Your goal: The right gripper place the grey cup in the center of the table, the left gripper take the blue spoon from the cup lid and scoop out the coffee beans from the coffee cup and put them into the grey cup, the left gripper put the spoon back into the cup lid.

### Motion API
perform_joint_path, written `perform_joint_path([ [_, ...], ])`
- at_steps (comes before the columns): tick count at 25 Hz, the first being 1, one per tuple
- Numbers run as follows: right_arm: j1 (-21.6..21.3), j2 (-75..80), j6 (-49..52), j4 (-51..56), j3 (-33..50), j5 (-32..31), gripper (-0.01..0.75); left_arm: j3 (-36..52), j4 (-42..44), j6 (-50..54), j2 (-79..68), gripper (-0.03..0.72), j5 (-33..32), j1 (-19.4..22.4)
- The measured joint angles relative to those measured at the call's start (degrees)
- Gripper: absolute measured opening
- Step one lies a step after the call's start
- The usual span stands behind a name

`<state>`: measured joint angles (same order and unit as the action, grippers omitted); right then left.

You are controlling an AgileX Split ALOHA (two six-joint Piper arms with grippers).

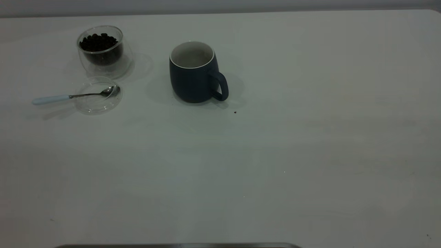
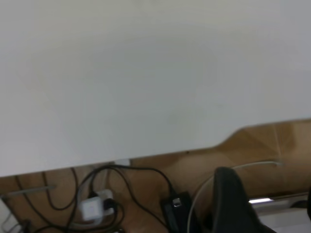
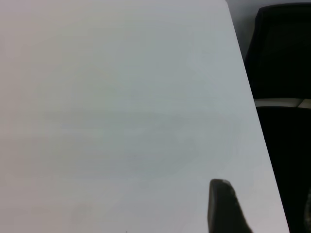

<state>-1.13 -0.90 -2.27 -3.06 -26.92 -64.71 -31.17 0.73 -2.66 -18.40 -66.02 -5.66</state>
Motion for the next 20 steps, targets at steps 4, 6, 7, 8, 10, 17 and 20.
perform_joint_path([
  [4, 0.0, 0.0, 0.0, 0.0, 0.0, 0.0, 0.364, 3.2, -0.7, -0.2, 4.2, 0.439, 1.1, 0.0],
  [6, 0.0, 0.0, 0.0, 0.0, 0.0, 0.0, 0.364, 3.2, -0.7, -0.4, 6.0, 0.439, 1.2, 0.0],
  [7, 0.0, 0.0, 0.0, 0.0, 0.0, 0.0, 0.364, 3.2, -0.7, -0.4, 6.7, 0.439, 1.2, 0.0],
  [8, 0.0, 0.0, 0.0, 0.0, 0.0, 0.0, 0.364, 3.2, -0.7, -0.4, 7.2, 0.439, 1.2, 0.0],
  [10, 0.0, 0.0, 0.0, 0.0, 0.0, 0.0, 0.364, 3.2, -0.7, -0.4, 8.0, 0.437, 1.2, 0.0],
  [17, 0.0, 0.0, 0.0, 0.0, 0.0, 0.0, 0.364, 3.2, -1.2, -0.4, 14.8, 0.433, 1.2, 4.0],
  [20, 0.0, 0.0, 0.0, 0.0, 0.0, 0.0, 0.364, 3.2, -1.2, -0.4, 19.2, 0.433, 0.9, 7.5],
])
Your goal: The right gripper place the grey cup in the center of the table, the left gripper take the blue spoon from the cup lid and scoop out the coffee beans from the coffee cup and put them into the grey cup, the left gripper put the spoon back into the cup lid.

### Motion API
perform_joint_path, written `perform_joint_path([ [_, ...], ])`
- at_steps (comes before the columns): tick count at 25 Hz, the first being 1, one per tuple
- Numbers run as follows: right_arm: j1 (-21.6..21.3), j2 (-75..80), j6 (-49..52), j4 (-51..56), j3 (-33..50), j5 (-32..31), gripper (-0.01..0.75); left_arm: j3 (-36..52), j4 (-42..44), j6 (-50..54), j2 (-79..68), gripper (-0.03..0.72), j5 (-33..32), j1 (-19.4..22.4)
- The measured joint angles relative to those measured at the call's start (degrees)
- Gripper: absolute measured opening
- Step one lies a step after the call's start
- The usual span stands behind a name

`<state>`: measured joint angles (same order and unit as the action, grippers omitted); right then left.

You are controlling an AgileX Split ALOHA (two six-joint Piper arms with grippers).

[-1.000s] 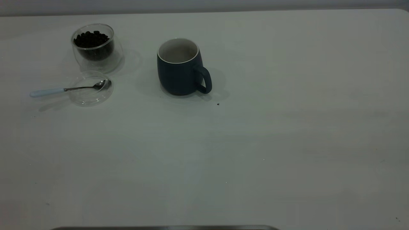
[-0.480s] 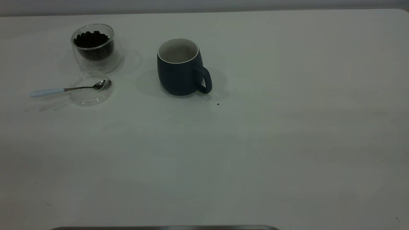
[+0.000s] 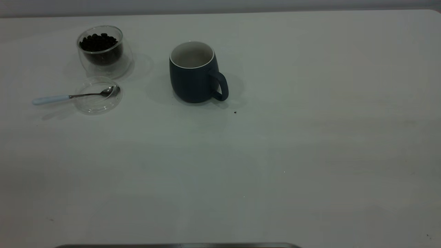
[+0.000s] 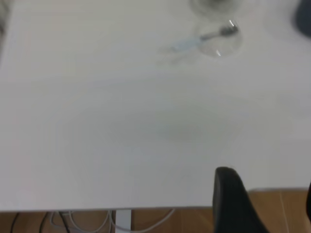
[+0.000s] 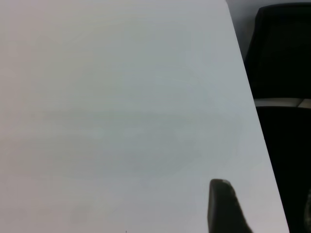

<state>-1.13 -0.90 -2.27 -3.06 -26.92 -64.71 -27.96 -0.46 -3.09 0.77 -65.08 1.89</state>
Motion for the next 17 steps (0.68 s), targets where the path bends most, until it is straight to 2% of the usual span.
perform_joint_path([
  [4, 0.0, 0.0, 0.0, 0.0, 0.0, 0.0, 0.364, 0.0, -0.1, 0.0, 0.3, 0.433, -0.2, 2.2],
  [17, 0.0, 0.0, 0.0, 0.0, 0.0, 0.0, 0.364, 0.0, -0.1, 0.0, 0.3, 0.433, -0.2, 2.3],
])
